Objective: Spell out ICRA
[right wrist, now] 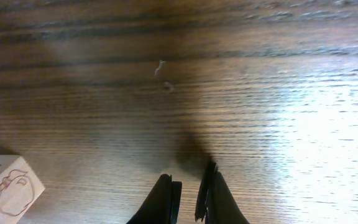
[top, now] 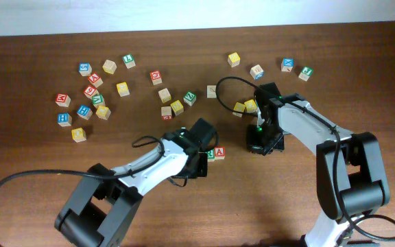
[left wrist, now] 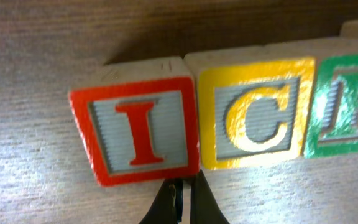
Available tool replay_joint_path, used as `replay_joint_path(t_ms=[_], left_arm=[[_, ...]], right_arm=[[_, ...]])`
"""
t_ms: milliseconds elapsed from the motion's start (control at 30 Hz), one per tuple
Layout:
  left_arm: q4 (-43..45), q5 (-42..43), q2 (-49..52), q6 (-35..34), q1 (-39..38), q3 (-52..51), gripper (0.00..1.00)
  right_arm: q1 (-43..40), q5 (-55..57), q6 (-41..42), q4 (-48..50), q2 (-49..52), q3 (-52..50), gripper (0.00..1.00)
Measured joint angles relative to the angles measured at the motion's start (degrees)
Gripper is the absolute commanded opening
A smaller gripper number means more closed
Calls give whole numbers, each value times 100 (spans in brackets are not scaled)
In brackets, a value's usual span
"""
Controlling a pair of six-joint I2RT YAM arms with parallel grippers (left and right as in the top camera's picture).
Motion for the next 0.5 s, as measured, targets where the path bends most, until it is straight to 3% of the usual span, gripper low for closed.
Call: replay_joint_path(t_ms=[167,333,500], left_arm=[[-579,103,-638,68,372,87,0],[-1167,105,-2203,216,2096,278,0],[-1388,46,-2284,282,3292,267,0]], right_arm=[[0,-155,-37,-24,0,0,4],[0,-63,-407,-662,11,232,4],[79,90,-466,-1156,-2,1615,4]])
